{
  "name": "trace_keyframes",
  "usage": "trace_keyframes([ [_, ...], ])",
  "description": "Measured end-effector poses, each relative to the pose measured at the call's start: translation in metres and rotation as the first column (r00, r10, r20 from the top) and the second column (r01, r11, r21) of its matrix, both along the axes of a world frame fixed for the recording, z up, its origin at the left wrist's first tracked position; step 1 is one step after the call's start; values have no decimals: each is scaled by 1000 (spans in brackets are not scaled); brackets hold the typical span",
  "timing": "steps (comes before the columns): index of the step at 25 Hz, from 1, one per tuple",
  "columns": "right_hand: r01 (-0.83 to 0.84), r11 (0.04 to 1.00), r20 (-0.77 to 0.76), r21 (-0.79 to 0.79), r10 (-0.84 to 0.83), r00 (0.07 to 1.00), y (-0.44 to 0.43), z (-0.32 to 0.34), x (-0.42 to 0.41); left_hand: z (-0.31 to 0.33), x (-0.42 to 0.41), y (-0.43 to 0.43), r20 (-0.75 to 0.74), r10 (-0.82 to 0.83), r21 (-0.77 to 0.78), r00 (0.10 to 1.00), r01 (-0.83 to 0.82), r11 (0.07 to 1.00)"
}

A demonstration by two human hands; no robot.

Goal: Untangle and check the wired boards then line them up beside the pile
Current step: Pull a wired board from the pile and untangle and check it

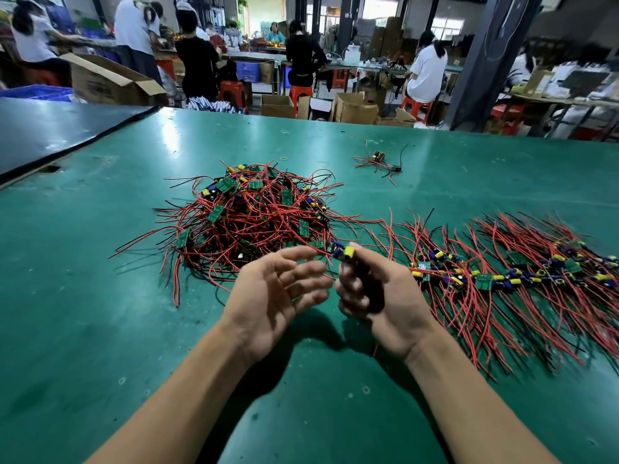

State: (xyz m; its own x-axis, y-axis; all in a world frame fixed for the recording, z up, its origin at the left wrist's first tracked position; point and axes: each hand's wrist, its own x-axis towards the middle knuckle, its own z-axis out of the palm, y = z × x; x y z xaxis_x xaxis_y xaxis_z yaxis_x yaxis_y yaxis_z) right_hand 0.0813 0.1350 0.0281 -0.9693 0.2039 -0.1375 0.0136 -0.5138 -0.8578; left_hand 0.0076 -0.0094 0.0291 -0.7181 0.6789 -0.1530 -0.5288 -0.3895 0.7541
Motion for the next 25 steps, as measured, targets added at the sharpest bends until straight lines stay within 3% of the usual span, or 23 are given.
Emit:
trace_keyframes([
  [4, -166, 978, 55, 123, 160, 986, -1, 0, 5, -1, 9, 5, -38, -241, -143, 970, 234, 962],
  [10, -21, 974, 67, 226, 7, 998, 1, -9, -4, -10, 5, 5, -93, -167, -146, 982, 153, 977],
  [15, -70, 978, 38, 196, 64, 997, 5, -11, 1, -15, 7, 6, -148, -196, -185, 969, 168, 968],
  [25, 10, 972, 28, 234, -17, 999, 0, -11, 5, -19, 13, 11, -283, -162, -267, 945, 84, 960],
])
